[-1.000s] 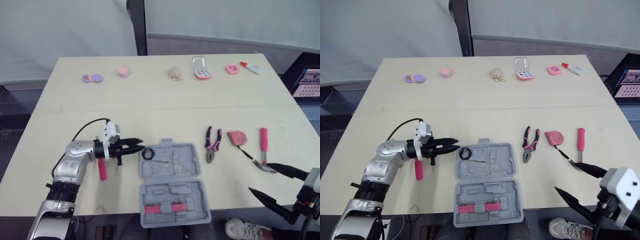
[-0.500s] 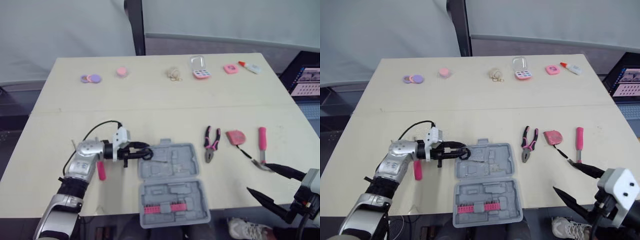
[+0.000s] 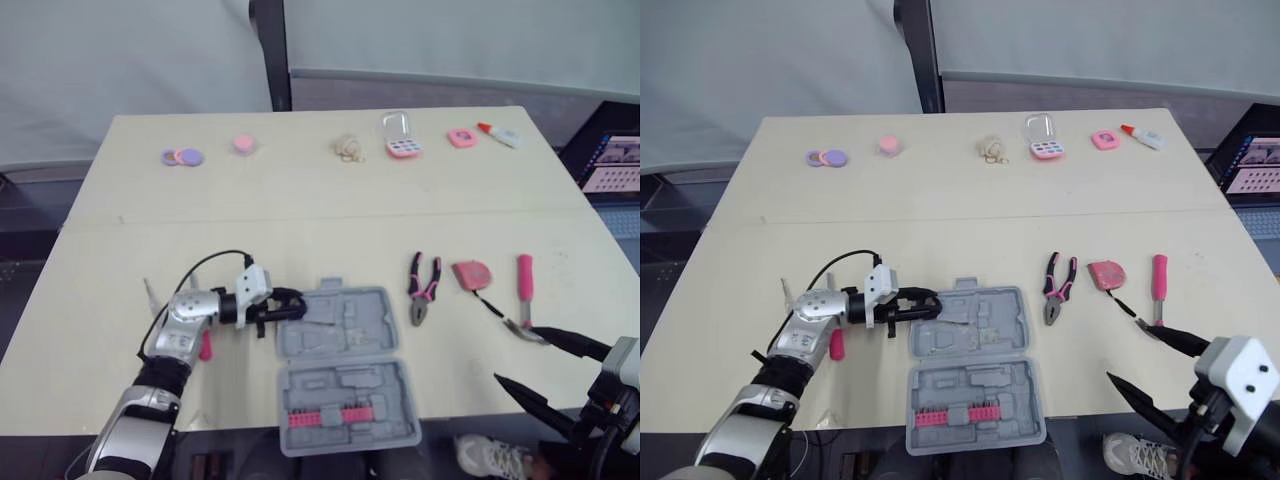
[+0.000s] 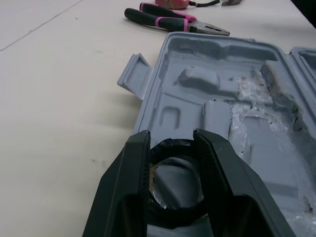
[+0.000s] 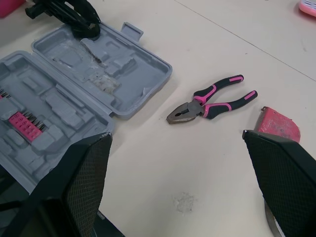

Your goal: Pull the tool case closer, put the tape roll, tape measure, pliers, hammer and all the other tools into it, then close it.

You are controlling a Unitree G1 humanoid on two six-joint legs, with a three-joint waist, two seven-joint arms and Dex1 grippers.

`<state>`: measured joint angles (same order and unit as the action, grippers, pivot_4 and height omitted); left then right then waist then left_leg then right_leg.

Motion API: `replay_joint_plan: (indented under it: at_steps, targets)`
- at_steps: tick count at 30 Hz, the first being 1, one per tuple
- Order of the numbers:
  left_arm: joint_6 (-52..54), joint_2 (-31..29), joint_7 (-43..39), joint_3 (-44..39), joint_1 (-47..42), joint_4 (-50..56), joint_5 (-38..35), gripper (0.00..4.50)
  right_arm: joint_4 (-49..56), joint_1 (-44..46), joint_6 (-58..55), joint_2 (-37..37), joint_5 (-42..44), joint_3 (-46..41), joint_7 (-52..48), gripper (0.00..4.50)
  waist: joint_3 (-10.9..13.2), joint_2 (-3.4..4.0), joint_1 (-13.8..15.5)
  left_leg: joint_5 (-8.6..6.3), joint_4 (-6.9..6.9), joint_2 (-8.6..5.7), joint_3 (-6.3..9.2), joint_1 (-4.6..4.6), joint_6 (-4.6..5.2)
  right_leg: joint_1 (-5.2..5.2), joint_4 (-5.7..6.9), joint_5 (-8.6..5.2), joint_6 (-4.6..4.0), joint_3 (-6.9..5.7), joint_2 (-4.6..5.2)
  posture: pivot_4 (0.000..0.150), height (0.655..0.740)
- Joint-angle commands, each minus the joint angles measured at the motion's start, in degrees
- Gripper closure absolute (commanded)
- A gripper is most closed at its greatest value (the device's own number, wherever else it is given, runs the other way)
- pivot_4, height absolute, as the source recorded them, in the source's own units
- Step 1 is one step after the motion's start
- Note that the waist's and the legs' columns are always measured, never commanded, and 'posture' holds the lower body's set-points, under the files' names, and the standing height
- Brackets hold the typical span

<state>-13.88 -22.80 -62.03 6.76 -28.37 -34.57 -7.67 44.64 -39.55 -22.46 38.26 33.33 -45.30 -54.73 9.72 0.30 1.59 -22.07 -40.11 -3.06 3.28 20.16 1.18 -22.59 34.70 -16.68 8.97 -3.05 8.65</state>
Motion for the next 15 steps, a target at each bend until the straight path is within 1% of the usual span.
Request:
replay_joint_plan:
  at_steps: [1, 7, 15]
  targets:
    - [-1.45, 0.24, 1.12, 0.21, 0.11, -0.9, 1.14, 2.99, 1.2, -0.42, 0.71, -0.36, 0.52, -0.46, 0.61, 0.0, 0.0, 0.0, -0.01, 0.0, 0.0, 0.0, 0.0, 0.0, 0.0, 0.0, 0.0, 0.0, 0.0, 0.0, 0.0, 0.15, 0.74]
    - [-3.32, 0.2, 1.65, 0.73, 0.25, -2.91, 2.39, 2.99, 1.39, -0.7, 0.69, -0.53, 0.48, -0.62, 0.7, 0.0, -0.01, 0.0, -0.05, 0.0, 0.01, 0.01, 0.0, -0.01, 0.0, 0.0, 0.0, 0.0, 0.0, -0.01, 0.0, 0.15, 0.74]
    - [-2.84, 0.32, 1.83, 0.89, 1.35, -4.05, 2.38, 2.99, 1.68, -1.48, 0.89, -1.03, 0.53, -1.02, 0.62, 0.0, -0.05, 0.01, -0.06, 0.0, 0.02, 0.01, -0.01, -0.02, 0.0, 0.0, 0.0, 0.0, 0.0, 0.0, -0.01, 0.15, 0.74]
